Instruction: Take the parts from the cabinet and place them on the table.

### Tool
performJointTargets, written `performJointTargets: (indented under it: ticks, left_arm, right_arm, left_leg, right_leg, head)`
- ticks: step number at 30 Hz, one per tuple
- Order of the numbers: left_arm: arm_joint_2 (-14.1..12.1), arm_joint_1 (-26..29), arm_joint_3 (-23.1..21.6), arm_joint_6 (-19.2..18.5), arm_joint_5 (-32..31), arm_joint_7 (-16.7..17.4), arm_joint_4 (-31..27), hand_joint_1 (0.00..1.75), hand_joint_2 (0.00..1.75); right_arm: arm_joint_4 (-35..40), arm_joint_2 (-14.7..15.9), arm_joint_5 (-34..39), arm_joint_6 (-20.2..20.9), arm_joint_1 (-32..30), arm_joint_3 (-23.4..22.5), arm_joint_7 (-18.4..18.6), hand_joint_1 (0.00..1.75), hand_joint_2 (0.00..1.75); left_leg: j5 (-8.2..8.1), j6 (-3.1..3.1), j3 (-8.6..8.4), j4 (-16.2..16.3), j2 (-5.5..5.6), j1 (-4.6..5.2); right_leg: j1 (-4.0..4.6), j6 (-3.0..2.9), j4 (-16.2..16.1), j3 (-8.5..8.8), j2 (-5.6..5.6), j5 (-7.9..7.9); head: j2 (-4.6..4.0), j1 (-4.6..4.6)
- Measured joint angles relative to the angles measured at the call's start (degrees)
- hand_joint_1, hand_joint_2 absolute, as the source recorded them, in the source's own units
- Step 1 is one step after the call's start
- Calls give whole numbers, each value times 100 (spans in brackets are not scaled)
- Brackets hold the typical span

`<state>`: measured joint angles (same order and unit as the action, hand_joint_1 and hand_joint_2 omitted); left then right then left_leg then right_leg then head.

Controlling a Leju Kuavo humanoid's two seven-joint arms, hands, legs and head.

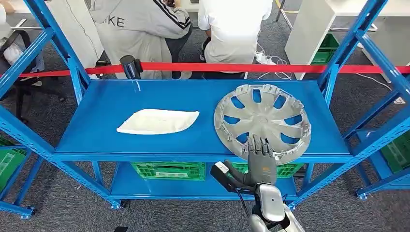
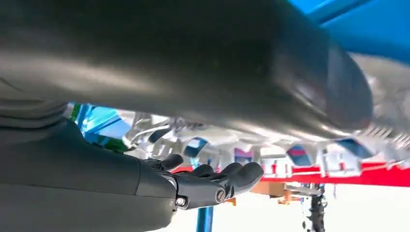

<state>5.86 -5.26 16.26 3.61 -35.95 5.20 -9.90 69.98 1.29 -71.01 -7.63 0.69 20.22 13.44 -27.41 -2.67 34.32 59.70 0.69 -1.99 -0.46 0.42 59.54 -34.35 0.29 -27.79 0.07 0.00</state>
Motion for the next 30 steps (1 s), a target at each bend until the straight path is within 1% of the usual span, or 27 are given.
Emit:
performJointTargets:
  ticks: [7, 13, 19, 22, 24, 28, 30]
  left_arm:
    - [0, 13, 64, 13, 13, -22, 0, 0, 0]
    - [0, 21, 64, 13, -7, -20, 0, 0, 0]
    - [0, 21, 66, 13, -9, -20, 0, 0, 0]
    - [0, 20, 66, 7, -22, -20, 0, 0, 0]
    - [0, 16, 66, 0, -48, -20, 0, 0, 0]
    - [0, 7, 66, 0, -74, -20, -2, 0, 0]
    - [0, 7, 66, 0, -77, -15, 0, 0, 0]
  right_arm:
    - [118, 57, -53, -26, -145, -173, 72, 0, 0]
    - [147, 114, -61, -44, -160, -368, 109, 0, 0]
    - [147, 155, -59, -46, -164, -453, 118, 0, 0]
    - [142, 190, -46, -57, -138, -591, 125, 0, 0]
    - [82, 223, -39, -139, -70, -737, 62, 0, 0]
    - [-267, 289, -42, -315, 154, -1034, -162, 0, 0]
    - [-422, 315, -39, -345, 242, -1111, -234, 0, 0]
  left_leg:
    - [0, 0, 1, 0, 0, 0]
    - [0, 0, 1, 0, 0, 0]
    - [0, 0, 0, 0, 0, 0]
    - [0, 0, 1, 0, 0, 0]
    - [0, 0, 0, 0, 0, 0]
    - [0, 1, 0, 0, 0, 1]
    - [0, 1, 0, 0, 0, 1]
  right_leg:
    - [0, 0, 0, 1, 0, 0]
    - [0, 0, 0, 1, 0, 0]
    - [0, 0, 0, 1, 0, 0]
    - [0, 0, 0, 1, 0, 0]
    - [-1, 0, 0, 1, 0, 0]
    - [-2, 3, 0, 1, 0, 2]
    - [-2, 3, 0, 2, 0, 2]
  head:
    - [0, 0]
    - [0, 0]
    - [0, 0]
    - [0, 0]
    - [0, 0]
    - [0, 0]
    - [0, 2]
